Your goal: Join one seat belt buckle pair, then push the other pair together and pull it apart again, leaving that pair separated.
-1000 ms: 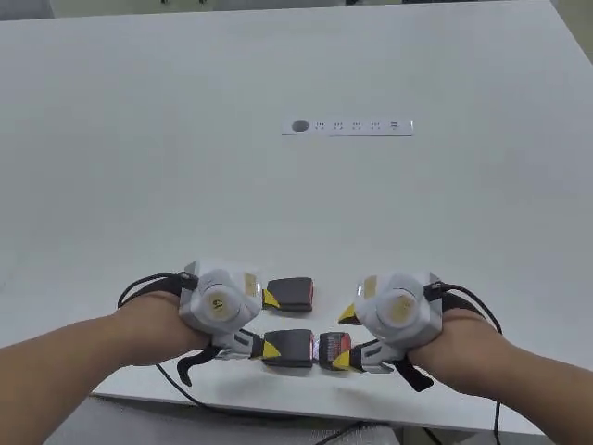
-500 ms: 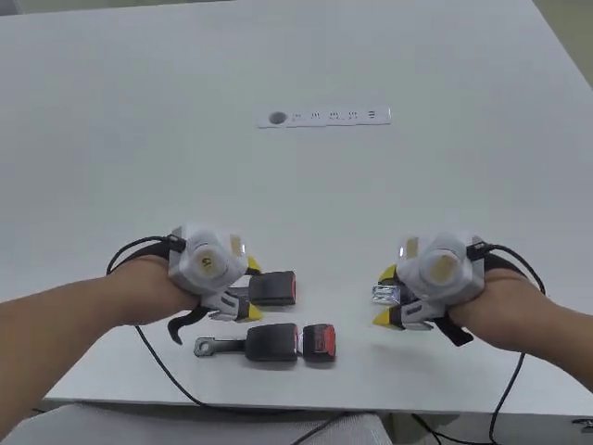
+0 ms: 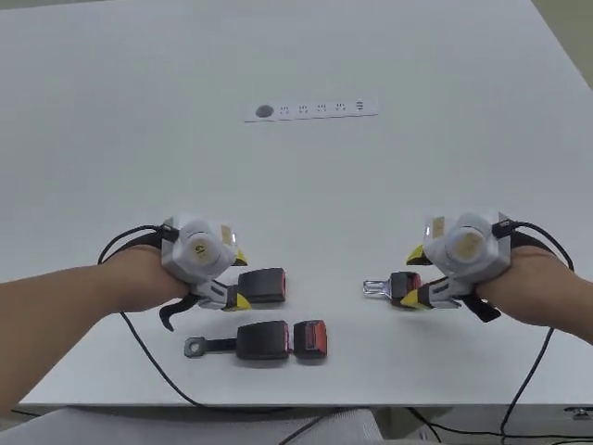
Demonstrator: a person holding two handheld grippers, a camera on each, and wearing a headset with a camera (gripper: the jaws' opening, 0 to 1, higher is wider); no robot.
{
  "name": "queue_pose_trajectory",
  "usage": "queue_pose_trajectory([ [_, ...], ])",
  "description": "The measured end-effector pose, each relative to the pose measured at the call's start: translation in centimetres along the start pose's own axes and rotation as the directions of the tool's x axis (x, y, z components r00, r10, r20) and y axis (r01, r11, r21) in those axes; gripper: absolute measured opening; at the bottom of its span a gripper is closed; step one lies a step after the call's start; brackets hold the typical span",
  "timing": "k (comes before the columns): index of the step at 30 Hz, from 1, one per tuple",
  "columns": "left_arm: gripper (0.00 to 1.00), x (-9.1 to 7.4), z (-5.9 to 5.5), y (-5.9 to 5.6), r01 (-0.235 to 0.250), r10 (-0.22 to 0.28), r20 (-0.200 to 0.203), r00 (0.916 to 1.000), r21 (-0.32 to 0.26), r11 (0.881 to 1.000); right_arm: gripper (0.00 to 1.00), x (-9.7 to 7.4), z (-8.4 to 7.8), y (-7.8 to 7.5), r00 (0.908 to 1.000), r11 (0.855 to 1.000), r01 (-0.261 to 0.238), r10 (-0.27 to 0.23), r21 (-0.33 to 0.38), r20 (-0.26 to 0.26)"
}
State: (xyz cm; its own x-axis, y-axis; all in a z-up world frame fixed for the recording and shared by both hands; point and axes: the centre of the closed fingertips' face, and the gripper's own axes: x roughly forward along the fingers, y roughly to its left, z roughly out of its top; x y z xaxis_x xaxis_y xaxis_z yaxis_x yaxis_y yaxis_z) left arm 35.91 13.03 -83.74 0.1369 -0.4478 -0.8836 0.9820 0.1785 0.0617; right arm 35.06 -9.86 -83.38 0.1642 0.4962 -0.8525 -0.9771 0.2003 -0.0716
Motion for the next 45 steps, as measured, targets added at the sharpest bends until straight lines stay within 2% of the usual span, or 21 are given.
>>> queue_pose_trajectory([
  [8, 0.42, 1.4, -0.4, 0.0, 0.039, -0.038, -0.043, 0.9984, 0.028, 0.999, 0.34, 1.1, -0.7, 0.1, 0.9989, 0.999, -0.036, 0.035, -0.011, -0.031],
  [13, 0.35, 1.6, -0.4, -0.1, 0.068, -0.066, -0.047, 0.9967, 0.048, 0.997, 0.32, 1.3, -0.5, 0.1, 0.9984, 0.999, -0.048, 0.048, -0.023, -0.03],
  [14, 0.32, 1.7, -0.4, -0.4, 0.089, -0.087, -0.046, 0.9952, 0.049, 0.995, 0.32, 1.3, -0.5, 0.1, 0.9984, 0.998, -0.05, 0.049, -0.023, -0.029],
  [20, 0.32, 1.7, -0.3, -0.5, 0.093, -0.088, -0.06, 0.9943, 0.083, 0.992, 0.31, 1.5, -0.1, 0.2, 0.9975, 0.998, -0.066, 0.065, -0.016, -0.028],
  [26, 0.32, 1.9, -0.6, -0.4, 0.1, -0.09, -0.078, 0.9928, 0.128, 0.987, 0.31, 2.3, 1.2, 0.5, 0.9964, 0.996, -0.082, 0.081, -0.034, -0.025],
  [45, 0.32, 1.8, -0.8, 0.0, 0.089, -0.078, -0.086, 0.9933, 0.134, 0.987, 0.31, 5.9, 7.2, 1.5, 0.9953, 0.992, -0.097, 0.097, -0.08, 0.002],
])
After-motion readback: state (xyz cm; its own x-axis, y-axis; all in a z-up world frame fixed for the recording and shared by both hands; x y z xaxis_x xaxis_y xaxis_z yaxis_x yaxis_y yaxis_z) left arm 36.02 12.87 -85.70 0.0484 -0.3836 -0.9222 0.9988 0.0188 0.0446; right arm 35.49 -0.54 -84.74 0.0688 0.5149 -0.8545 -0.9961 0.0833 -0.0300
